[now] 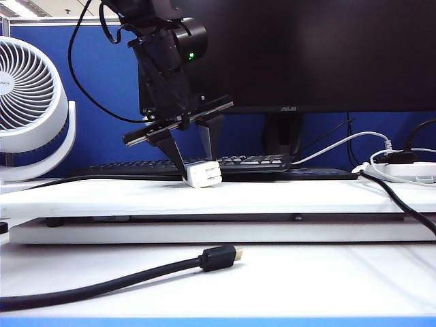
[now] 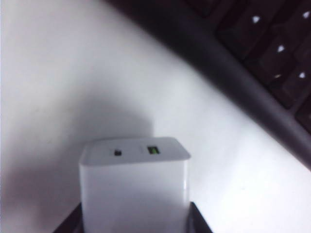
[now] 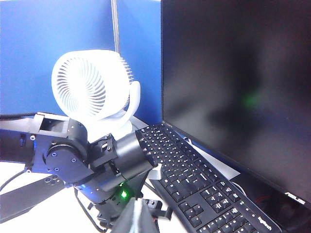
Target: Pick up the Type-C charging cable and the charging base, insert one end of the Type-C charger into the corresponding slot on the base, and finally place the plugged-in charger back on the table.
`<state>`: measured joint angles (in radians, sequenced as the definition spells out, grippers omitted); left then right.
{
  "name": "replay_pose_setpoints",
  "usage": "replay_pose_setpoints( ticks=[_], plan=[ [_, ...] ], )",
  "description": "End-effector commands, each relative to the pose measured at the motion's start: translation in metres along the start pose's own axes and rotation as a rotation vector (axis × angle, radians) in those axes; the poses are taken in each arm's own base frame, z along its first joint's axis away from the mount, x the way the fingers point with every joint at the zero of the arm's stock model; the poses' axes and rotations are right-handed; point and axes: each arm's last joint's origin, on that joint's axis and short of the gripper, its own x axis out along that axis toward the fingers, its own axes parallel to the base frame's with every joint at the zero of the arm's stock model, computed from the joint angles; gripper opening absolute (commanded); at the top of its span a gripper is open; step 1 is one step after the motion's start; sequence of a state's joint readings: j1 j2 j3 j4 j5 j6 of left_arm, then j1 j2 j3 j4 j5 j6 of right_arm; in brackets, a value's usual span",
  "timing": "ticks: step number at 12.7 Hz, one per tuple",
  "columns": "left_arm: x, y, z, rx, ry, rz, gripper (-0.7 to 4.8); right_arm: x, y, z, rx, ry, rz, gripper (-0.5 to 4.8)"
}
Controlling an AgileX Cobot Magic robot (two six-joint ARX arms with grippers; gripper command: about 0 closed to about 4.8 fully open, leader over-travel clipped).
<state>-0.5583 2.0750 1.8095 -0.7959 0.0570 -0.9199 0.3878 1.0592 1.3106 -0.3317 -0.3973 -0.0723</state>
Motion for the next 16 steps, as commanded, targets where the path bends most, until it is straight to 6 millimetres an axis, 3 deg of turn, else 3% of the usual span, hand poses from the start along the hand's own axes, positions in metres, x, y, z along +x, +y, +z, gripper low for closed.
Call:
replay_pose_setpoints(
  ticks=[1, 2, 3, 7, 8, 9, 13, 16],
  plan=[
    [-0.001, -0.002, -0.002, 0.098, 0.053, -0.052, 0.24, -0.002, 0.001, 0.003, -0.007, -0.021, 0.005, -0.05],
    [-0.004, -0.004, -0.001, 0.154, 0.053, -0.088, 0.24, -0.002, 0.001, 0.003, -0.007, -0.021, 0.005, -0.05],
    [-0.02, -0.009, 0.0, 0.339, 0.027, -0.157, 0.2, -0.002, 0.001, 0.003, -0.007, -0.02, 0.005, -0.05],
    [-0.038, -0.021, 0.002, 0.551, 0.107, -0.493, 0.17, -0.002, 0.001, 0.003, -0.007, -0.02, 0.005, -0.05],
    [-0.039, -0.022, 0.001, 0.589, 0.112, -0.502, 0.16, -0.002, 0.001, 0.003, -0.007, -0.02, 0.005, -0.05],
    [-0.041, -0.021, 0.0, 0.63, 0.117, -0.479, 0.16, -0.002, 0.001, 0.003, -0.007, -0.02, 0.005, -0.05],
    [-0.037, 0.004, -0.009, 1.064, 0.121, -0.076, -0.05, -0.002, 0.001, 0.003, -0.007, -0.019, 0.005, -0.05],
    [-0.037, 0.01, -0.01, 1.23, 0.138, 0.035, -0.05, -0.002, 0.001, 0.003, -0.007, -0.02, 0.005, -0.05]
  ],
)
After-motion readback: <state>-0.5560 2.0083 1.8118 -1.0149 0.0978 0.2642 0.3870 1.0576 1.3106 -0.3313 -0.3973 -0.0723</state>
